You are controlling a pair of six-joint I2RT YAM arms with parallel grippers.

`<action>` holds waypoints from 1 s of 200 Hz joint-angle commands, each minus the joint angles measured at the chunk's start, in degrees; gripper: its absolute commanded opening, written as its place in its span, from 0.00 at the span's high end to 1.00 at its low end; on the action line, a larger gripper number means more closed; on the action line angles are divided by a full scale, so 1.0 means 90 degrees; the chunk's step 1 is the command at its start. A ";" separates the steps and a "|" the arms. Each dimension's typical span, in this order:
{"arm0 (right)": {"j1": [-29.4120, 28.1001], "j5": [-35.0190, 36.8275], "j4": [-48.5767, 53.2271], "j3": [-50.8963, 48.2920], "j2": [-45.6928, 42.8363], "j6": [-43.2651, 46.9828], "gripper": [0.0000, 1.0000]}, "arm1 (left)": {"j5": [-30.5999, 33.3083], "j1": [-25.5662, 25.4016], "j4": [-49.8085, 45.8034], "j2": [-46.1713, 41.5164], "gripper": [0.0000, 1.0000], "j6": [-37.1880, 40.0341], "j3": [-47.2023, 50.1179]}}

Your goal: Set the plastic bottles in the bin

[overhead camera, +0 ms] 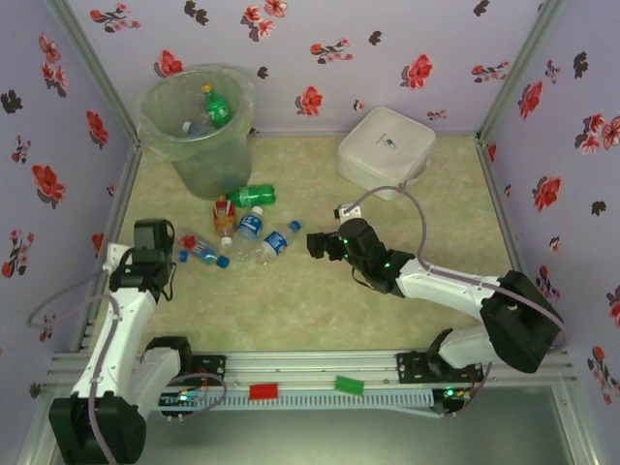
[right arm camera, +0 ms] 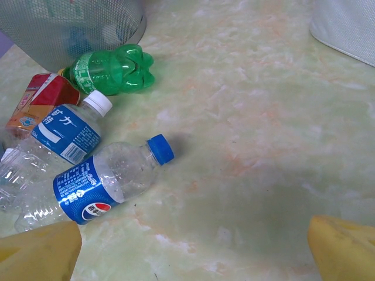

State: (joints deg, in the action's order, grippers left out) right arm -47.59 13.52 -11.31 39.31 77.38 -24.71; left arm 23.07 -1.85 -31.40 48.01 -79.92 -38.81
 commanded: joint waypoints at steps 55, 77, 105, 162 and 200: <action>0.0045 0.0084 0.0129 0.0163 -0.0063 -0.0116 0.00 | -0.1366 0.0029 0.1914 0.1675 0.58 0.4336 -0.3557; 0.0045 0.0098 0.0173 0.0189 -0.0099 -0.0141 0.00 | -0.2356 0.0038 0.1909 0.2681 0.58 0.4382 -0.4747; 0.0048 0.0108 0.0265 0.0189 -0.0165 -0.0193 0.00 | -0.2998 0.0014 0.1711 0.3945 0.58 0.4397 -0.6165; 0.0046 0.0188 0.0425 0.0145 -0.0339 -0.0262 0.00 | -0.3380 -0.0002 0.1370 0.6089 0.59 0.4122 -0.8050; 0.0045 0.0208 0.0495 0.0159 -0.0393 -0.0299 0.00 | -0.3716 -0.0193 0.1128 0.6962 0.58 0.3882 -0.8672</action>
State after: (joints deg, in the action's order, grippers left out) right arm -47.59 13.72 -8.21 39.59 75.13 -26.20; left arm -6.92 -2.26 -18.96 108.03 -43.62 -112.68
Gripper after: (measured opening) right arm 0.996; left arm 0.528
